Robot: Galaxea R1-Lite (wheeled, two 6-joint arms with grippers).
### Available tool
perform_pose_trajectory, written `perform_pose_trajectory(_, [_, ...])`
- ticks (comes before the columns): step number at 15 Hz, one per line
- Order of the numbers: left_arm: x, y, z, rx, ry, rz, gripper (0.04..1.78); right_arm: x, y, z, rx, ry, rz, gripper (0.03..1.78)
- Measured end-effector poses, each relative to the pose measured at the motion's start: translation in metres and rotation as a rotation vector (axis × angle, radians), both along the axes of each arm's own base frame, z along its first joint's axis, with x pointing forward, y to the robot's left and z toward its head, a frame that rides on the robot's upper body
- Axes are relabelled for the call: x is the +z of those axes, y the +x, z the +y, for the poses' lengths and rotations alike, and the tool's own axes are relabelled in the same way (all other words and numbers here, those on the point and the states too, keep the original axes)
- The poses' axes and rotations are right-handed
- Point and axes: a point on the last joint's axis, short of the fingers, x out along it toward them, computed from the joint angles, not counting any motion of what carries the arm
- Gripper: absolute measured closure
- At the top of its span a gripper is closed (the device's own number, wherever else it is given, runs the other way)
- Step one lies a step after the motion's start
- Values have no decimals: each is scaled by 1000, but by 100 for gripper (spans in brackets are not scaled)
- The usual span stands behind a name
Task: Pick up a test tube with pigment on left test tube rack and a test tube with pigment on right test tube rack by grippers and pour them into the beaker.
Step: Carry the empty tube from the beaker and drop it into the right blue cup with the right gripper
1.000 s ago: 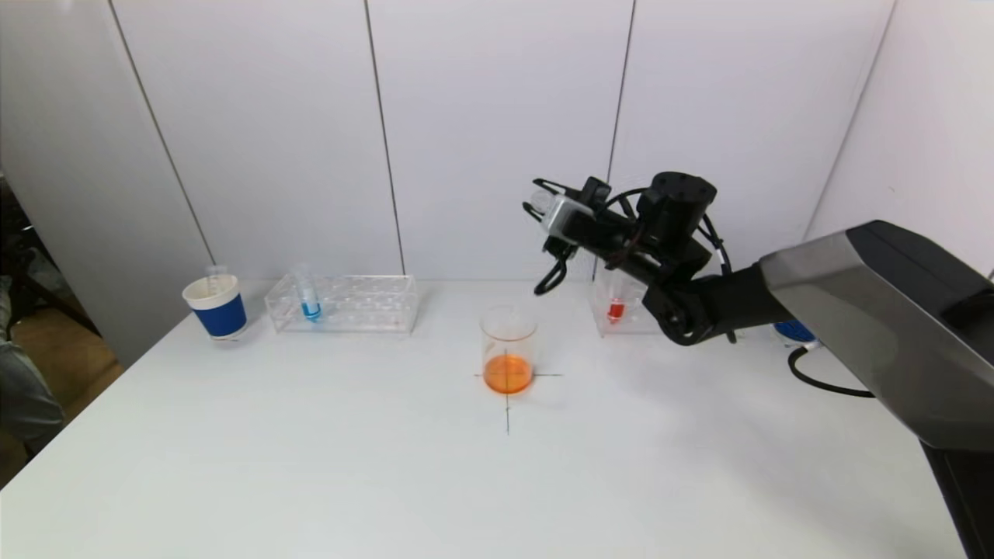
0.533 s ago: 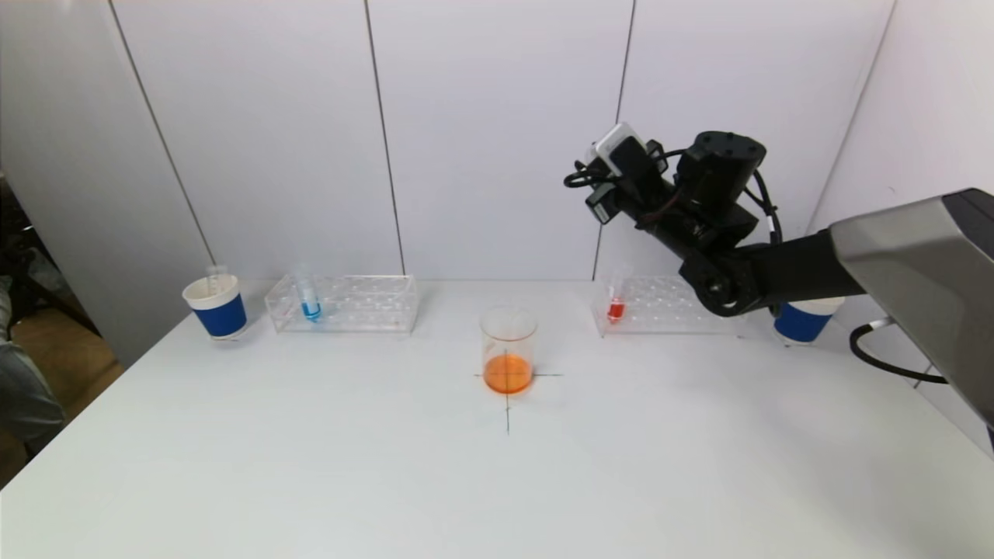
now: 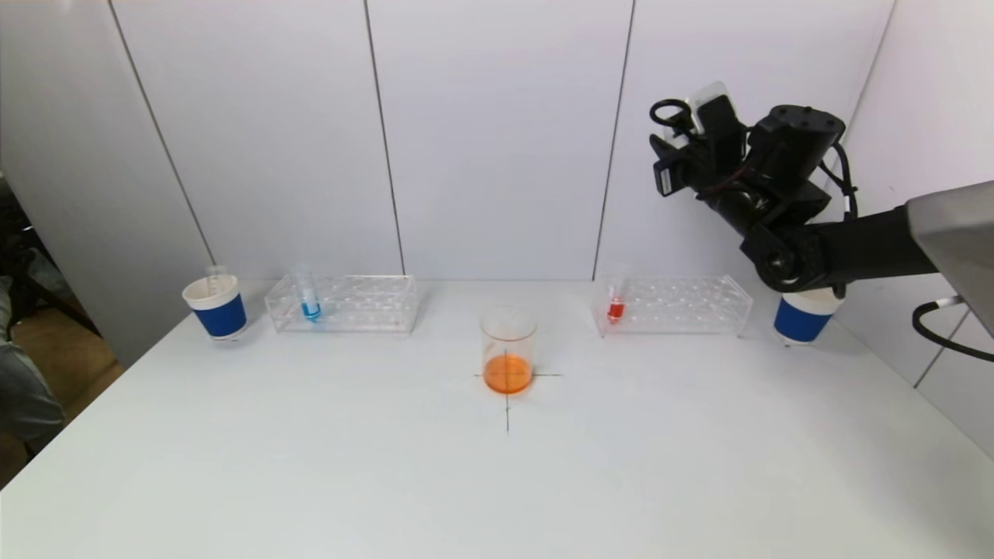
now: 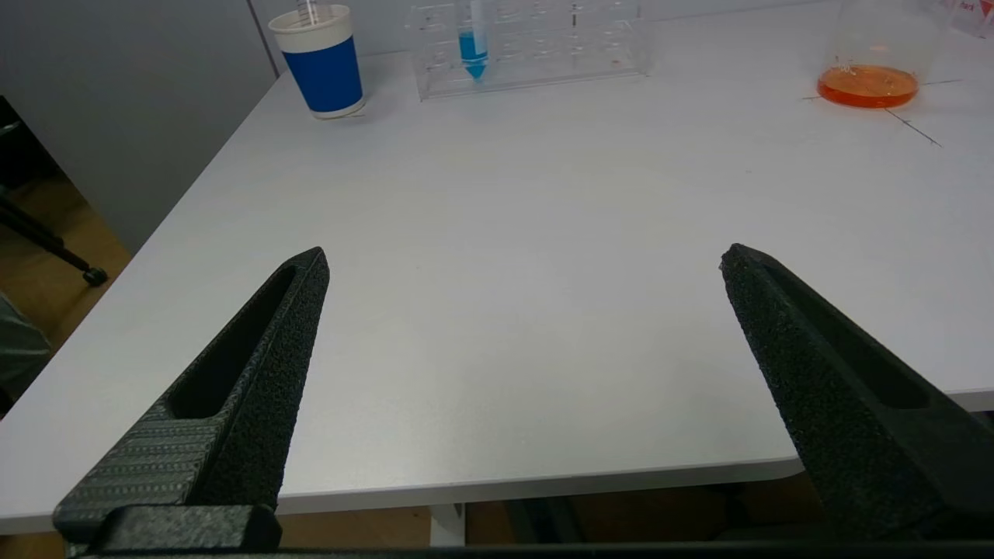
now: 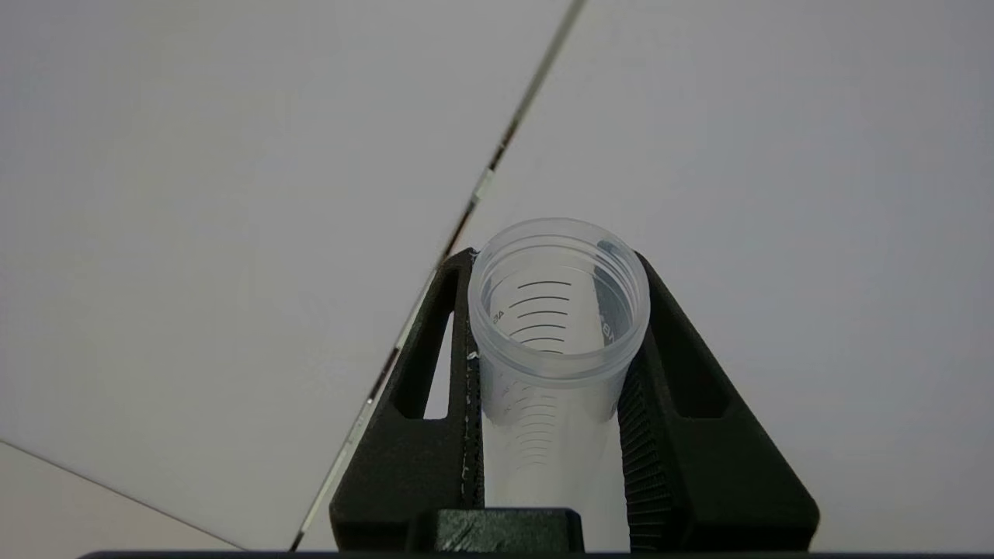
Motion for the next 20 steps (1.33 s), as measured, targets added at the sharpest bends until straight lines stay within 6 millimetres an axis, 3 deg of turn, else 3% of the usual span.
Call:
perform_pose_trajectory(7, [0, 0, 0, 1, 0, 0, 6, 15, -8, -62, -185, 226, 139, 126])
perform_pose_trajectory(20, [0, 0, 0, 0, 0, 0, 6, -9, -36, -147, -396, 403, 241, 126])
